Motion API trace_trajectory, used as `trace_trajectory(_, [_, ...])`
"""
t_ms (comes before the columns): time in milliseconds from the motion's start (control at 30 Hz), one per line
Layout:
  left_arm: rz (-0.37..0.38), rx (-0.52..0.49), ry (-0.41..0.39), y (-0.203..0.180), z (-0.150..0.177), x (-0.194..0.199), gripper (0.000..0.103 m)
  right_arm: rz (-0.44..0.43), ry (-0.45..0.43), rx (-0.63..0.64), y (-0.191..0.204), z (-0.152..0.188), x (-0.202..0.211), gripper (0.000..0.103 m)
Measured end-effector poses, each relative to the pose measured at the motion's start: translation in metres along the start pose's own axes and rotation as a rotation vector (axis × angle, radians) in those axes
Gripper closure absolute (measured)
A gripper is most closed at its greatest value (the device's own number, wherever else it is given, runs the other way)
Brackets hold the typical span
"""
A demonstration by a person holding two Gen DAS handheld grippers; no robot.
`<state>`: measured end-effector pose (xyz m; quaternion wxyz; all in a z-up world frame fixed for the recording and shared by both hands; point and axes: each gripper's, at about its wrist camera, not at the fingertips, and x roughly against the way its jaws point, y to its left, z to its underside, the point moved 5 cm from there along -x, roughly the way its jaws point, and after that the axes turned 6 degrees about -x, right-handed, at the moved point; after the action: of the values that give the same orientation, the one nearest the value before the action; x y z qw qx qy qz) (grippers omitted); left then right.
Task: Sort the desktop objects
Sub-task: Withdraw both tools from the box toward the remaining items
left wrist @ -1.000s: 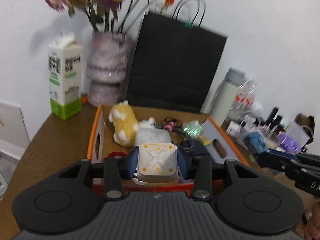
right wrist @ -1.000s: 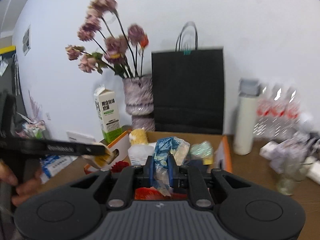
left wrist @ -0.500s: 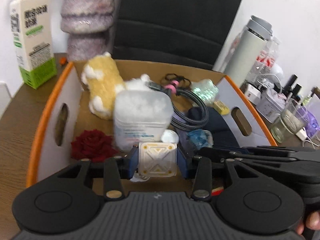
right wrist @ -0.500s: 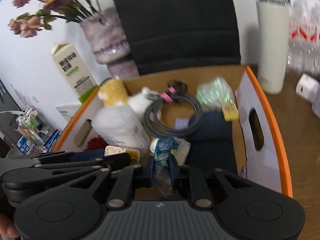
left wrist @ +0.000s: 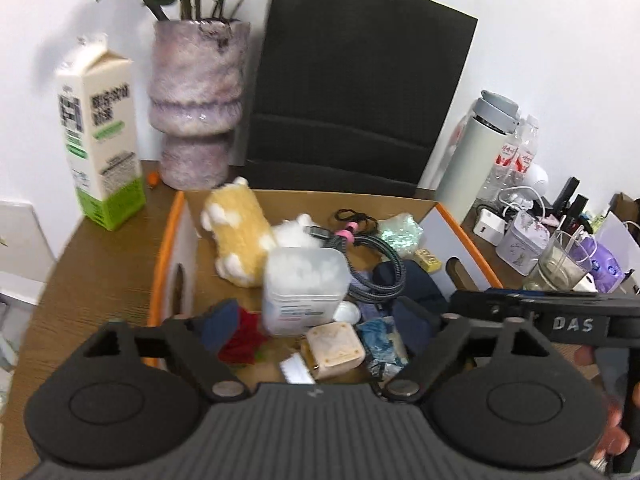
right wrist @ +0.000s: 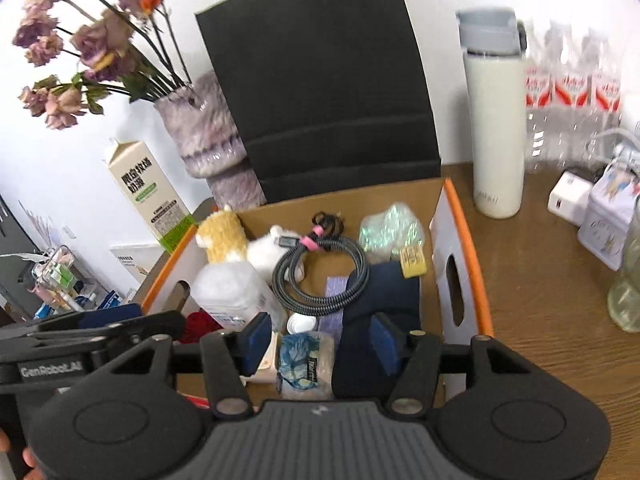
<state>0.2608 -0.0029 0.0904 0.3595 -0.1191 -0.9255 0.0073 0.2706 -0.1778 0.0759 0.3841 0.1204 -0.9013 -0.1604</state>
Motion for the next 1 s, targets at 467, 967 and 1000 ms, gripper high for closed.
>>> trace_trajectory(467, [-0.198,-0.023,-0.122,-0.005,0.008,0.062,0.0,0.212,-0.204,0.221,0.031,0.014,0.075,0.022])
trace_trajectory(967, [-0.21,-0.105,-0.312,-0.046,0.092,0.123,0.0,0.091,-0.314,0.171,0.023,0.112,0.106,0.02])
trace_trajectory(1000, [-0.209,-0.105,-0.297,-0.047,0.101,0.124,0.0,0.095,-0.305,0.172,0.022,0.121,0.107,0.02])
